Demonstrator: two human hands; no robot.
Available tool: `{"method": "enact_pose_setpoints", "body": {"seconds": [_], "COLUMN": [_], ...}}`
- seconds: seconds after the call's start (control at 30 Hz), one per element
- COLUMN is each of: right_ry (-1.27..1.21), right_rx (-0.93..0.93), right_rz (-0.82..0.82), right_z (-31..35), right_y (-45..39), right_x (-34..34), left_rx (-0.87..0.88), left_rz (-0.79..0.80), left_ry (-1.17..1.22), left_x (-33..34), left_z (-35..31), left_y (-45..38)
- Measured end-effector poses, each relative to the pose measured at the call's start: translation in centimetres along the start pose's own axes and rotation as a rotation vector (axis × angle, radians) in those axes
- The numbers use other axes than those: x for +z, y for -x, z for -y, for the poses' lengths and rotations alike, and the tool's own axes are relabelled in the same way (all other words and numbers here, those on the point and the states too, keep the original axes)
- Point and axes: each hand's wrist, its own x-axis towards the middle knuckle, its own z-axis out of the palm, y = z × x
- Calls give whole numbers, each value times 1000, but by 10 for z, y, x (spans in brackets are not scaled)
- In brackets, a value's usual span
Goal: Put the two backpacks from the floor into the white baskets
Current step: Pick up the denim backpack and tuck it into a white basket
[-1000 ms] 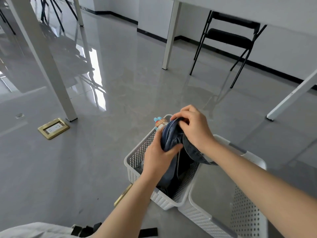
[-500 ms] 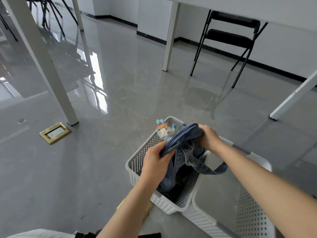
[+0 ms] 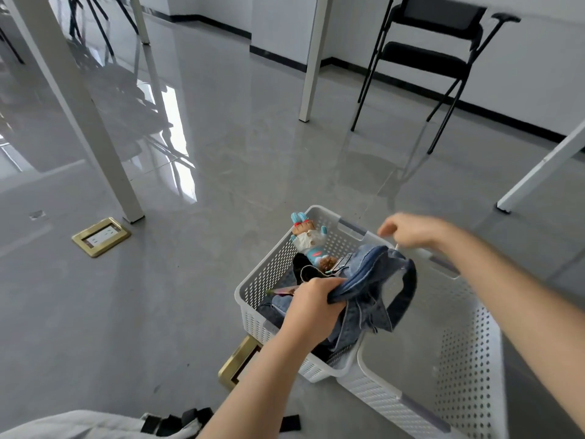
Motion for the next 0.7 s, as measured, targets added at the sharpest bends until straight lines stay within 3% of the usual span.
{"method": "enact_pose_setpoints", "body": {"seconds": [0.07, 0.13, 0.23, 0.33, 0.53, 0.6, 0.7], "right_ry": [-154, -227, -139, -17, -25, -188, -300], "right_rx": [-51, -72, 0, 34, 89, 46, 36], "right_rz": [-176, -94, 224, 205, 196, 111, -205], "right_z": [26, 51, 70, 68, 54, 50, 37], "right_y": [-17, -31, -46, -62, -69, -74, -76], "right_x": [2, 22, 65, 98, 105, 99, 80], "left_rx": [4, -5, -51, -77, -105, -111, -141], "left_rz": [87, 184, 258, 292, 343, 364, 332], "left_ry": [-9, -31, -36, -15, -42, -34, -8], "left_x": [3, 6, 7, 4, -1, 0, 0], "left_z": [2, 5, 12, 17, 19, 20, 22], "left_y": [3, 6, 11, 18, 20, 18, 13]}}
